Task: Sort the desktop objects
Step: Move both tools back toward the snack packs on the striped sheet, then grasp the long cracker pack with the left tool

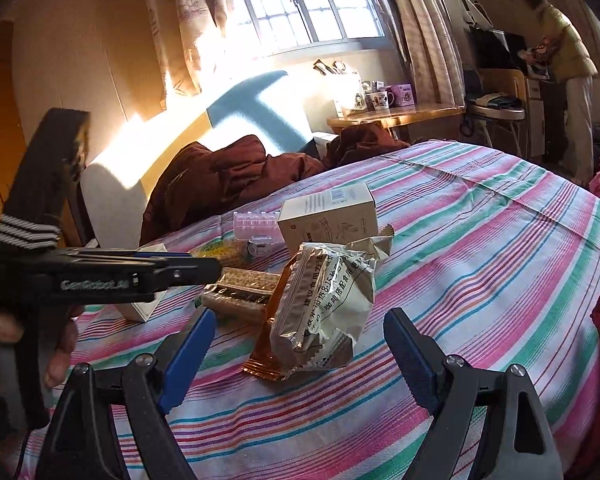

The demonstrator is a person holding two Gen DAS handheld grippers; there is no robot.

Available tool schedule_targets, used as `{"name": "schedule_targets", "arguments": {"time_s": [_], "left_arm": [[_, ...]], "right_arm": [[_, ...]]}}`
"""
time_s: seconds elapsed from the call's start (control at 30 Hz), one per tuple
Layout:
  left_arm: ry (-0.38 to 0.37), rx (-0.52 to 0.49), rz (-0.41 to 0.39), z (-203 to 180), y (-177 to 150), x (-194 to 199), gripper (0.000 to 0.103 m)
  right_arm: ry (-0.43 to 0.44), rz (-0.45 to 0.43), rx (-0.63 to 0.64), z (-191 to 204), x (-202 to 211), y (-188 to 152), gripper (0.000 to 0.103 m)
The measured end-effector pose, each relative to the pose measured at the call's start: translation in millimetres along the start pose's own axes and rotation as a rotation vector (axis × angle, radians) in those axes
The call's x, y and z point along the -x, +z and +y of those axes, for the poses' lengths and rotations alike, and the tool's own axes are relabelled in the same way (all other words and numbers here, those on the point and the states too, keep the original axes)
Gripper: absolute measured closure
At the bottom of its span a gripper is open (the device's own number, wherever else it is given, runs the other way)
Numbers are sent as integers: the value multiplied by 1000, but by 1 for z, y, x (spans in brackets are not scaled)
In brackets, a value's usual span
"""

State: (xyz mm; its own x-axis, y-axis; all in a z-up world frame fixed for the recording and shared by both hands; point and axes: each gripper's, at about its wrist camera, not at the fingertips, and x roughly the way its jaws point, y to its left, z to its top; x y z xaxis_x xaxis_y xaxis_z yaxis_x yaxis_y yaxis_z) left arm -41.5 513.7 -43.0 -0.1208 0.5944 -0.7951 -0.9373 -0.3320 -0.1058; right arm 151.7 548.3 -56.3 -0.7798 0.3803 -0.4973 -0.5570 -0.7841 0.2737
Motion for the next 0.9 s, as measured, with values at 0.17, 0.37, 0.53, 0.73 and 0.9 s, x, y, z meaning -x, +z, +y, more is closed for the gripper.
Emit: {"name": "schedule_targets", "arguments": {"time_s": [0.17, 0.37, 0.53, 0.73, 0.9], "left_arm": [[-17, -14, 57, 2, 24, -39, 60], [-1, -19, 126, 9, 33, -71, 60], [-11, -10, 163, 10, 24, -77, 60], [-16, -12, 169, 6, 8, -65, 60], [-33, 37, 171, 10, -10, -49, 60]], "right_arm": [[22, -15, -13, -3, -1, -1, 15], [45, -21, -28, -6, -2, -1, 15], [43, -28, -31, -6, -1, 0, 13], [35, -25, -38, -7, -1, 0, 13], [31, -14, -48, -8, 1, 0, 13]]}}
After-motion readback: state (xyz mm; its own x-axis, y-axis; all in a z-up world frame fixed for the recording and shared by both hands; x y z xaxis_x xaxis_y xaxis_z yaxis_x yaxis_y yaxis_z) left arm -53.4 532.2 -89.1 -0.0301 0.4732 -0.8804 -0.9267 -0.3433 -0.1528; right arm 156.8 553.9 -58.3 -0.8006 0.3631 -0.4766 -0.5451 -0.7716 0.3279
